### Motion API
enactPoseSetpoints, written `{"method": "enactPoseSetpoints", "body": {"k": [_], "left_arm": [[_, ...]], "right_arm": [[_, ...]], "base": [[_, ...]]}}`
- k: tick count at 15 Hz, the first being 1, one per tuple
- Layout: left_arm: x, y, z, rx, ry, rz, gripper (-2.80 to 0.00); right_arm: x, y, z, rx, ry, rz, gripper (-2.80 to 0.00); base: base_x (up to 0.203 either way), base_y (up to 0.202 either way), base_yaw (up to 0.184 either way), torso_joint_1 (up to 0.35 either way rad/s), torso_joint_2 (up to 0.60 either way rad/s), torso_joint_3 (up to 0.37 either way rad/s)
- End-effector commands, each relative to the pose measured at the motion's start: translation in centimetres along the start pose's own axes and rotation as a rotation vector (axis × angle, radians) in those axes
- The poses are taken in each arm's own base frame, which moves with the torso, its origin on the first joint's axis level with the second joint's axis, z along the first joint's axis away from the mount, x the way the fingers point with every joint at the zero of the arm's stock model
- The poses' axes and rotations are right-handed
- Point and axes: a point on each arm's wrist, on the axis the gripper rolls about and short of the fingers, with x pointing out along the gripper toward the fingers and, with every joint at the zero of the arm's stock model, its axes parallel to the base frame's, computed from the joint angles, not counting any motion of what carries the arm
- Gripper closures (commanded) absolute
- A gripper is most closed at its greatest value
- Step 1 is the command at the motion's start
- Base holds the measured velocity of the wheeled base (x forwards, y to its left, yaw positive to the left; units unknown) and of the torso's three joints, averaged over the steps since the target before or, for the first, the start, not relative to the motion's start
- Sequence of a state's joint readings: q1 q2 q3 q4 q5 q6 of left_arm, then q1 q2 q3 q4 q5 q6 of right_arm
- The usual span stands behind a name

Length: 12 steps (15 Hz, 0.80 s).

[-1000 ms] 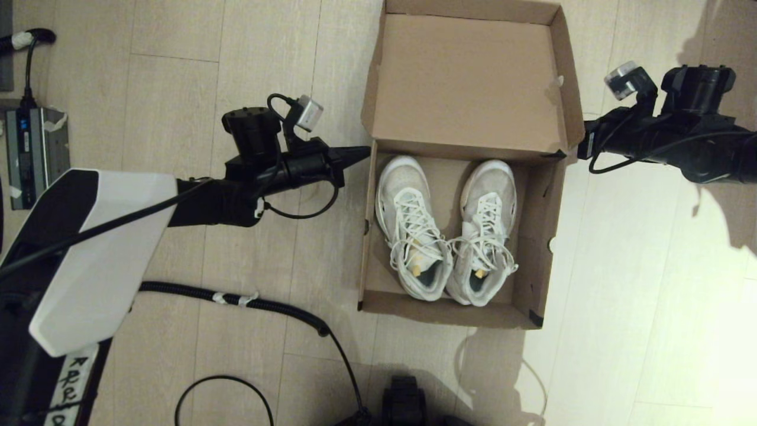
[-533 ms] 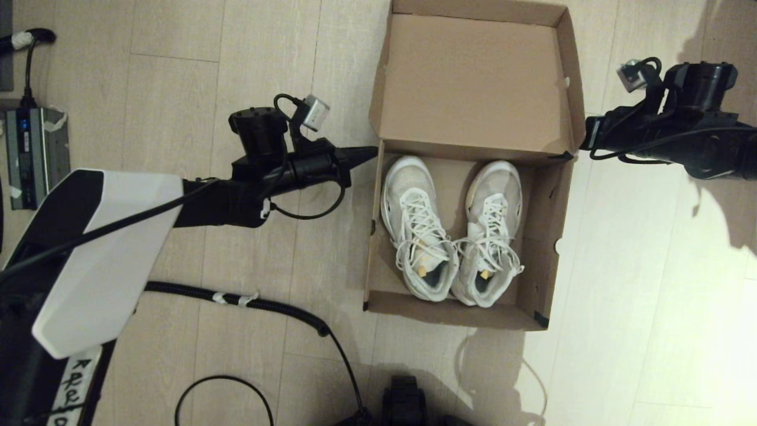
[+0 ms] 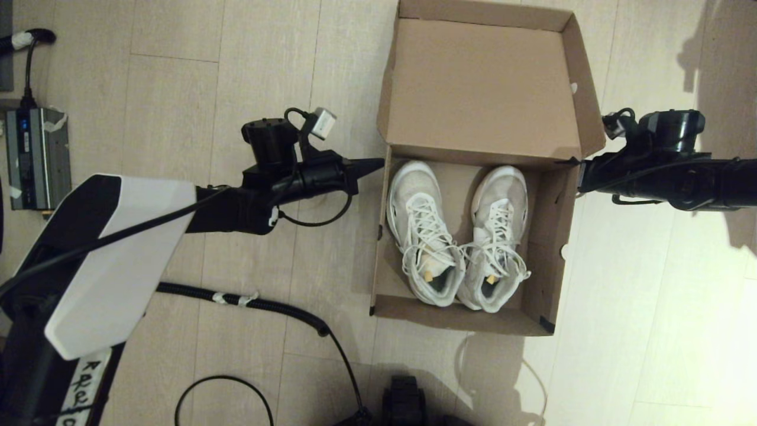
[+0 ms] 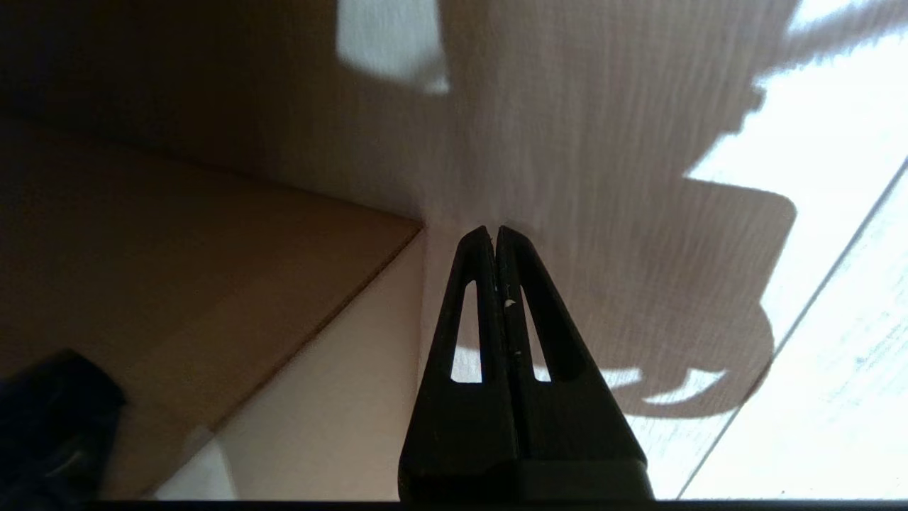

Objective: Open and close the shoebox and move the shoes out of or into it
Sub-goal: Close the shoe box

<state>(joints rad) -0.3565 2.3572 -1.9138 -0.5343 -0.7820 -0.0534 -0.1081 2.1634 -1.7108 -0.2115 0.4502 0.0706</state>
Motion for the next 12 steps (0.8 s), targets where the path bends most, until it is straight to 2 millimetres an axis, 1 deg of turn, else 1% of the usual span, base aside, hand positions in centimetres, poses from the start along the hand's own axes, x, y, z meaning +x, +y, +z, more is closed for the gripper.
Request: {"method": "enactPoseSetpoints", "body": {"k": [1,2,4,5,6,8,9,10,12], "left_arm": [[-0.1,0.1,-0.7,-0.014,0.012,-0.001,0.00],[-0.1,0.1,-0.5,-0.004,0.005,0.001,0.00],[-0.4,0.2,1.1,0.035,-0.027,0.014,0.00],[-0.7,0.1,1.8,0.047,-0.037,0.016,0.00],[-0.9,-0.1,2.4,0.049,-0.039,0.016,0.00],[-0.9,-0.1,2.4,0.050,-0.039,0.017,0.00],[-1.0,0.0,2.4,0.051,-0.038,0.018,0.00],[-1.0,0.0,2.3,0.067,-0.037,0.019,0.00],[-1.4,0.5,2.3,0.083,-0.034,0.033,0.00]], "right_arm": [[0.0,0.0,-0.3,-0.009,-0.016,0.003,0.00],[-0.3,0.2,0.5,-0.031,-0.054,0.002,0.00],[-1.4,0.8,2.3,-0.092,-0.101,0.000,0.00],[-1.8,1.0,2.6,-0.169,-0.098,-0.005,0.00],[-2.2,0.7,2.7,-0.288,-0.076,-0.022,0.00],[-3.5,-0.9,2.9,-0.622,-0.010,-0.069,0.00],[-4.2,-1.9,3.3,-0.775,0.035,-0.087,0.00],[-4.9,-2.6,4.1,-0.852,0.073,-0.095,0.00],[-6.1,-3.9,4.8,-0.884,0.145,-0.106,0.00]], "base": [[0.000,0.000,0.000,0.000,0.00,0.000],[0.000,0.000,0.000,0.000,0.00,0.000],[0.000,0.000,0.000,0.000,0.00,0.000],[0.000,0.000,0.000,0.000,0.00,0.000],[0.000,0.000,0.000,0.000,0.00,0.000],[0.000,0.000,0.000,0.000,0.00,0.000],[0.000,0.000,0.000,0.000,0.00,0.000],[0.000,0.000,0.000,0.000,0.00,0.000],[0.000,0.000,0.000,0.000,0.00,0.000]]}}
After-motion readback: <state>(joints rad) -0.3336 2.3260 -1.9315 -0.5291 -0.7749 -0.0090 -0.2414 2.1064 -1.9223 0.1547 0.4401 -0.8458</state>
